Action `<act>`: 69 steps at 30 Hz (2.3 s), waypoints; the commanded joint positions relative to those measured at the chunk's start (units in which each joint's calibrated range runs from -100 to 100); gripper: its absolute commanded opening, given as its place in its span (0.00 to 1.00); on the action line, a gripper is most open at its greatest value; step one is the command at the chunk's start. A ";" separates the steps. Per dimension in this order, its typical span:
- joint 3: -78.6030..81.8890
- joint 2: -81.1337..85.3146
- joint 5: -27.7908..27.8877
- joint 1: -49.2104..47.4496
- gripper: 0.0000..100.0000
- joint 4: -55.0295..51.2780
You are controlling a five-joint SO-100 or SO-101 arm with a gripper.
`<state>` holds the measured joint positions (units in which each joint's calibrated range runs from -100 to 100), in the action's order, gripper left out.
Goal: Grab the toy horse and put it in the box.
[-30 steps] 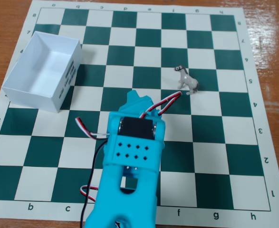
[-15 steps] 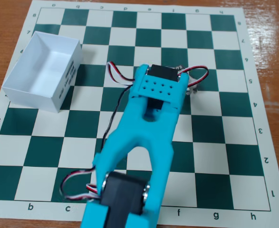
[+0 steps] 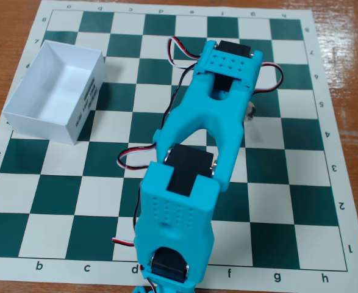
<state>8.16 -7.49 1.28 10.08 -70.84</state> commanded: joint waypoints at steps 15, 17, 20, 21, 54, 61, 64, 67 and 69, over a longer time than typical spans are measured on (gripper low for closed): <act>-27.41 -18.79 -2.76 1.85 0.46 -5.99; -28.41 -20.30 -2.76 1.85 0.46 -6.24; -29.78 -22.42 -2.91 1.63 0.46 -6.48; -30.05 -23.04 -3.06 1.63 0.46 -6.48; -40.34 -30.03 -2.47 3.77 0.20 -5.57; -38.43 -28.71 -2.81 3.27 0.20 -5.99; -34.97 -26.58 -1.98 1.85 0.20 -5.57; -34.33 -24.72 1.34 0.85 0.21 -5.90; -34.24 -24.10 2.90 0.42 0.25 -5.82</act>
<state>-26.02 -36.09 2.37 11.58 -76.97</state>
